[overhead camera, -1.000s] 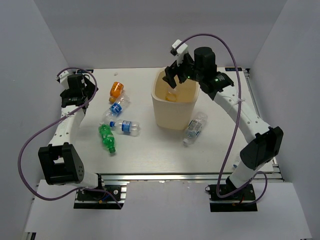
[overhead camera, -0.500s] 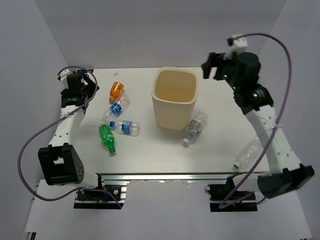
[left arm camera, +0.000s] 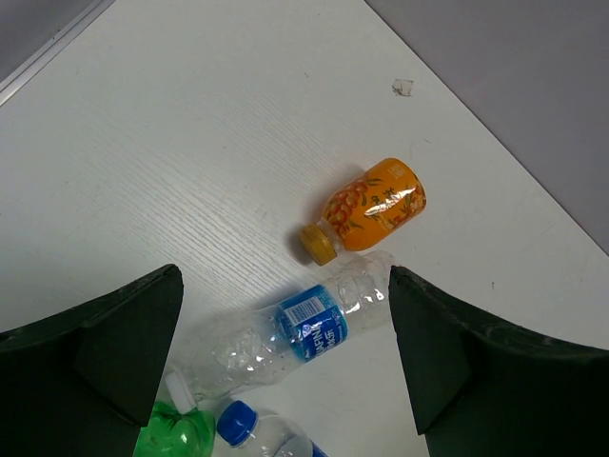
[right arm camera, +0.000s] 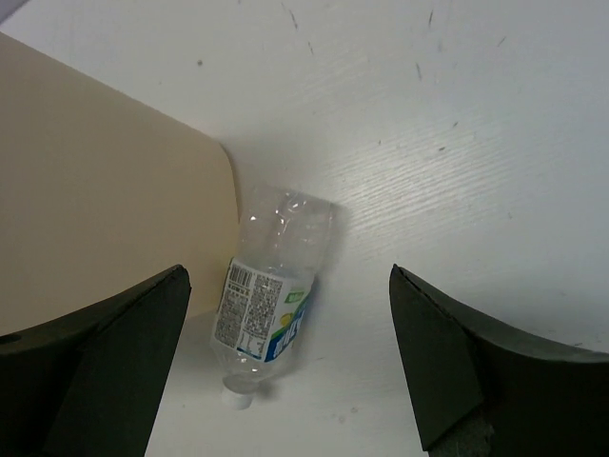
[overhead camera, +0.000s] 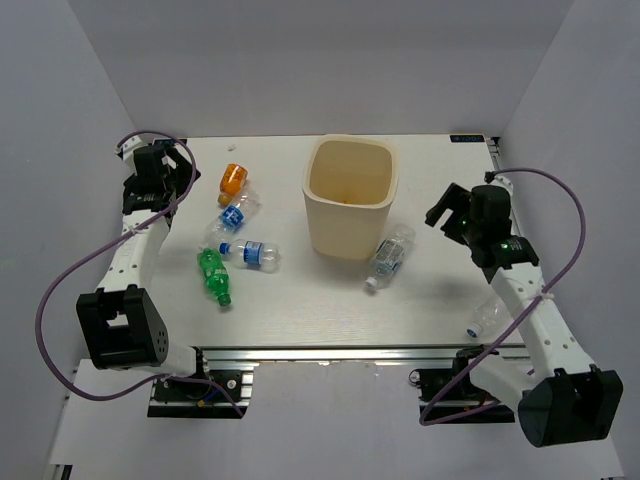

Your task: Put the plastic bottles in the bin

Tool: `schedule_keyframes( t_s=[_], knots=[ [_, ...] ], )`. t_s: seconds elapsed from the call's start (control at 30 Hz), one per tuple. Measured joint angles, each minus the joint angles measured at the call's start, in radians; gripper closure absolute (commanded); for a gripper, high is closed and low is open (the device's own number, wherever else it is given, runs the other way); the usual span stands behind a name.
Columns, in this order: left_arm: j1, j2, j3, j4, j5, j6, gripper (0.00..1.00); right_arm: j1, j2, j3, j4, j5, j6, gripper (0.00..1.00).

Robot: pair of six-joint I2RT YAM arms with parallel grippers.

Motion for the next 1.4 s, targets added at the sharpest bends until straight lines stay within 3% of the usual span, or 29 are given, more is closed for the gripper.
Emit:
schedule_keyframes(
  t_s=[0.4, 0.9, 0.97, 1.1, 1.13, 1.4],
  knots=[
    [0.0, 0.0, -0.019, 0.014, -0.01, -0.003, 0.02, 0.029, 0.231, -0.13, 0.236, -0.21, 0.105, 0.11],
    [0.0, 0.016, -0.019, 0.013, -0.013, -0.004, 0.02, 0.131, 0.601, -0.068, 0.318, -0.147, 0.217, 0.11],
    [0.0, 0.016, -0.019, 0.013, -0.014, -0.004, 0.02, 0.141, 0.628, -0.05, 0.312, -0.123, 0.221, 0.16],
    [0.0, 0.016, -0.019, 0.013, -0.017, -0.004, 0.02, 0.149, 0.64, -0.038, 0.306, -0.092, 0.236, 0.49],
    [0.0, 0.016, -0.019, 0.013, -0.017, -0.004, 0.02, 0.149, 0.637, -0.038, 0.306, -0.082, 0.239, 0.54],
    [0.0, 0.016, -0.019, 0.01, -0.018, -0.011, 0.02, 0.143, 0.427, -0.007, 0.173, 0.128, 0.164, 0.62]
  ],
)
